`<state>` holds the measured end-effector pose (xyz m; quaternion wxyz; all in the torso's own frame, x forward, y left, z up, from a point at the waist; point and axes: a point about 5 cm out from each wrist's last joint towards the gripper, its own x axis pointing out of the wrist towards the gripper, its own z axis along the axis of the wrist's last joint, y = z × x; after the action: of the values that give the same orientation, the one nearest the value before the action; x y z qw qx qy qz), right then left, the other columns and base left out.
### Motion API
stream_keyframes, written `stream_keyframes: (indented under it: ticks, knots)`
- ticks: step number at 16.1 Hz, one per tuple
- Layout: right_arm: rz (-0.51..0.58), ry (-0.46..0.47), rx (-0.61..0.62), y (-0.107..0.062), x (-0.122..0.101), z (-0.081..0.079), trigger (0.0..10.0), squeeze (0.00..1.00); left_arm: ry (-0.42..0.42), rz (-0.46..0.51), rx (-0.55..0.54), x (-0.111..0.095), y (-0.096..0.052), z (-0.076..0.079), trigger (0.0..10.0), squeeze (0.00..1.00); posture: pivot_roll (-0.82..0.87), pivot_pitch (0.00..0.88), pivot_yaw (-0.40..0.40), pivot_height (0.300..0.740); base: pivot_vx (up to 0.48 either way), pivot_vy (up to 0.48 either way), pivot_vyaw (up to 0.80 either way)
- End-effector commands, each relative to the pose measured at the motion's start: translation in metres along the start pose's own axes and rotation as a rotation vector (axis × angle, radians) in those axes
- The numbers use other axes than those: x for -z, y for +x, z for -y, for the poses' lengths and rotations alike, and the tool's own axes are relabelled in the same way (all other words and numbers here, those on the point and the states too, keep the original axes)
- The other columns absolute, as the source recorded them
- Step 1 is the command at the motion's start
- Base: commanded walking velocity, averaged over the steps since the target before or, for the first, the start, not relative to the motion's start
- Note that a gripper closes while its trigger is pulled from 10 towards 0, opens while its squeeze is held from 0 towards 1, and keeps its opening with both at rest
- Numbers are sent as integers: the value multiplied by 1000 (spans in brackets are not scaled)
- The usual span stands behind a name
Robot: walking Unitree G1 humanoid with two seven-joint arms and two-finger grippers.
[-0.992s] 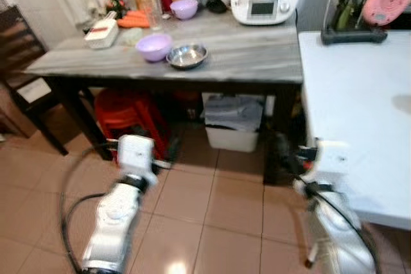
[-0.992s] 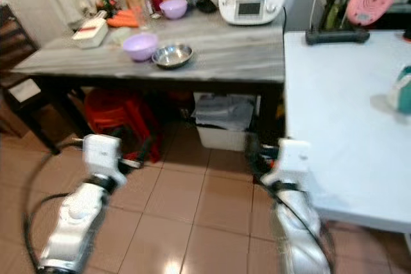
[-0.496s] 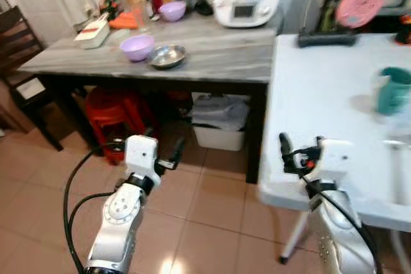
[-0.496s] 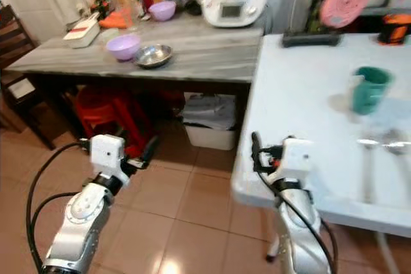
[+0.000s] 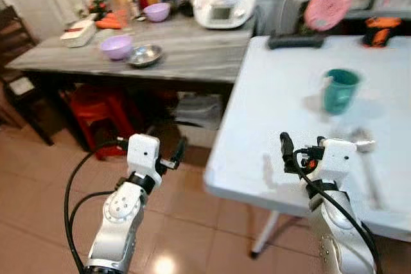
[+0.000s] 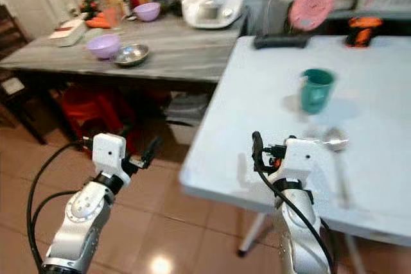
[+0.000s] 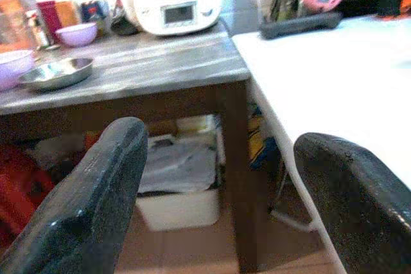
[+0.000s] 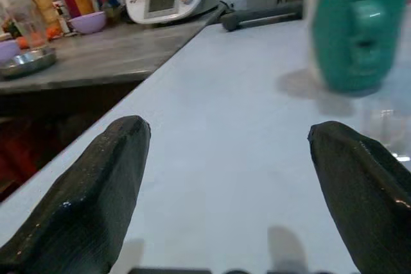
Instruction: Setting the table
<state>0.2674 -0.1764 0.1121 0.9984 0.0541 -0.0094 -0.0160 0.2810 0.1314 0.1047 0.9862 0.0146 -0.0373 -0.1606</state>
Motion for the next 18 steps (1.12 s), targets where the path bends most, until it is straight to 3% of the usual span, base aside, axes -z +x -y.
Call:
stream_keyframes:
  ticks: [1,8,12,18]
  knots:
    - [8,19,-25,2,-1,-10,10000,0,12,-13,-28,1,-3,-10,10000,0,-57,0,134,740,0,-398,0]
    - [0,16,-17,1,0,-9,10000,0,18,-17,-15,2,-3,-9,10000,0,-61,0,134,740,0,-378,0]
    - [-6,13,-16,1,1,-9,10000,0,5,-35,5,6,-4,-8,10000,0,-62,0,128,740,0,0,0]
    - [-13,22,-48,9,-1,-21,10000,0,-48,-31,168,10,-5,2,10000,0,-68,5,119,740,0,0,0]
